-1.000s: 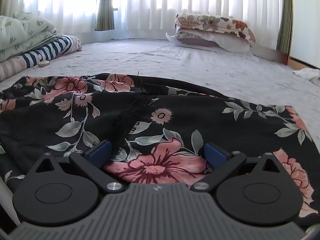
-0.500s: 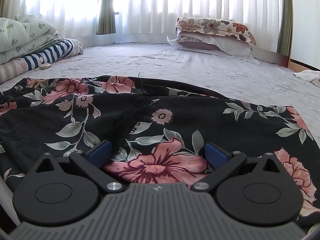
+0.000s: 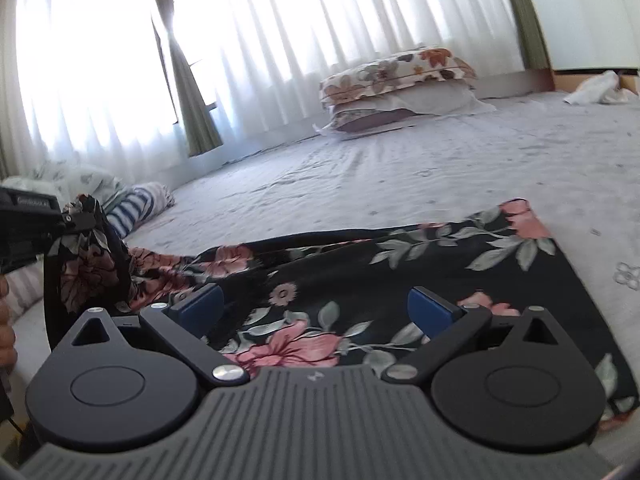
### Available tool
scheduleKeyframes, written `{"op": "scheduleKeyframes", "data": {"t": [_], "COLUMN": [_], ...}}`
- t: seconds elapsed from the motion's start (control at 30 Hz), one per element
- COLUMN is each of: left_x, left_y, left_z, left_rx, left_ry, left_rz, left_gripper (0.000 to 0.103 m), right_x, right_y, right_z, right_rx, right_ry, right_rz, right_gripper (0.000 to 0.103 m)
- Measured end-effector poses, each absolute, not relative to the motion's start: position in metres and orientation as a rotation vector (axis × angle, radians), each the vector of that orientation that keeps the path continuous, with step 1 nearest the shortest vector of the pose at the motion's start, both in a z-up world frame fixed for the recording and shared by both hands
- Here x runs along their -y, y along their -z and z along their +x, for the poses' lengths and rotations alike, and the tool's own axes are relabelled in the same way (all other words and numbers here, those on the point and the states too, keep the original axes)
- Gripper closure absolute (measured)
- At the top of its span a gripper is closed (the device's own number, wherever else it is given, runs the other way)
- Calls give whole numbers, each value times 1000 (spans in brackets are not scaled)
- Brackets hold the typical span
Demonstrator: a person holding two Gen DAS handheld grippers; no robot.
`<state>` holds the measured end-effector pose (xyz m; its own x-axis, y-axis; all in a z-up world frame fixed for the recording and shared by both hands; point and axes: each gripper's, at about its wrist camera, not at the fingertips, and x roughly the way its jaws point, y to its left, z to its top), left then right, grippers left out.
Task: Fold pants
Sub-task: 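Grasp the black elastic waistband with the left gripper and lift it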
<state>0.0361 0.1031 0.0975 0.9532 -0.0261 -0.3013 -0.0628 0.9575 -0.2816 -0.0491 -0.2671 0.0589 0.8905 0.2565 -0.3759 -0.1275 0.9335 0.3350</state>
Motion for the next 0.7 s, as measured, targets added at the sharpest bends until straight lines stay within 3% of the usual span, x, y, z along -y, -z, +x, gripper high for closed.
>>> {"op": "scheduleKeyframes", "data": {"t": [0.23, 0.47, 0.5, 0.57, 0.7], "left_x": [30, 92, 90, 83, 54], "left_y": [-76, -21, -19, -23, -40], "left_z": [34, 39, 33, 22, 4], "left_rx": [-438, -716, -715, -688, -639], "left_ry": [301, 437, 440, 460, 422], "left_rz": [-204, -154, -141, -129, -112], "left_gripper": [95, 90, 85, 58, 52], "right_x": [333, 363, 364, 362, 342], "right_y": [-57, -46, -44, -43, -45], "right_z": [-66, -77, -76, -74, -65], "right_rx": [-440, -470, -476, -484, -490], "right_ry": [3, 21, 11, -25, -87], "right_rz": [375, 482, 498, 512, 472], "right_gripper": [0, 0, 0, 0, 0]}}
